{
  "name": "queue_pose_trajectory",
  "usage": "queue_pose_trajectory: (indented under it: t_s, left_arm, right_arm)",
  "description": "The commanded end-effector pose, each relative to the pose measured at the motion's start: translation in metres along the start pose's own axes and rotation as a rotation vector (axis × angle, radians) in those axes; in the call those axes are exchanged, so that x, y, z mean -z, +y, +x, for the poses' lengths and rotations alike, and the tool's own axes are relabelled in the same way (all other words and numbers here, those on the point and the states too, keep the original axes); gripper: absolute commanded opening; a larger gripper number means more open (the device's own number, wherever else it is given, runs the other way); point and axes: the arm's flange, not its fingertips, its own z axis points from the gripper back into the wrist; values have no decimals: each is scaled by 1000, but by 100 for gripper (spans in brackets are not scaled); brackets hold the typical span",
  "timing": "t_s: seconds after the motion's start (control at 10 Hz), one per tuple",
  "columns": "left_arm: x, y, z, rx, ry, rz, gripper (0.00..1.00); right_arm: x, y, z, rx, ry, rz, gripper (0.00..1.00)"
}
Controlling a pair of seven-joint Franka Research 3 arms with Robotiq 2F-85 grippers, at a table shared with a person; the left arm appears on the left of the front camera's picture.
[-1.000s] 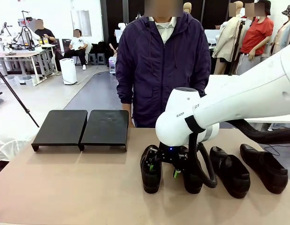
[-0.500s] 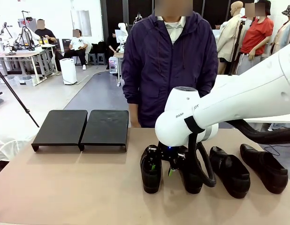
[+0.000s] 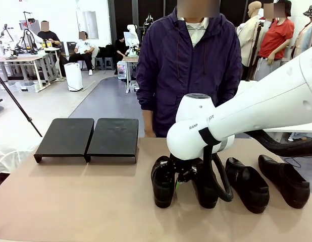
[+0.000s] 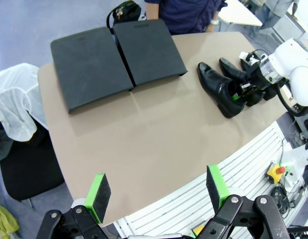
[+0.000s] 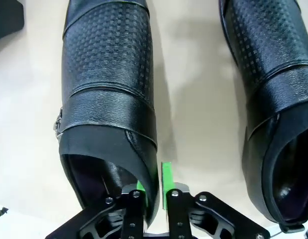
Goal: Organize the shoes by placing them on the stand.
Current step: Pick up one Shoe and place it in the middle of the table.
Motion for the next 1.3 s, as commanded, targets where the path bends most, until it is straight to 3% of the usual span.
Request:
queue_pose_trajectory:
  t_s: [0.0,0.5,0.7,1.0,1.2]
  left_arm:
    - [-2,1,0,14,2,-5,100]
    - [-2,1,0,14,2,-5,100]
    - [-2,1,0,14,2,-5,100]
    - [-2,1,0,14,2,-5,100]
    - [-2,1,0,14,2,-5,100]
  right_arm:
    - [3,9,3,25,-33,-18,0]
    - [-4,12,3,5,-36,-19,0]
    - [-33,11,-4,-15,-74,2,0]
    - [-98,20,-46,-26,-57,6,0]
    - [-104,47,-74,-145,-66,77,0]
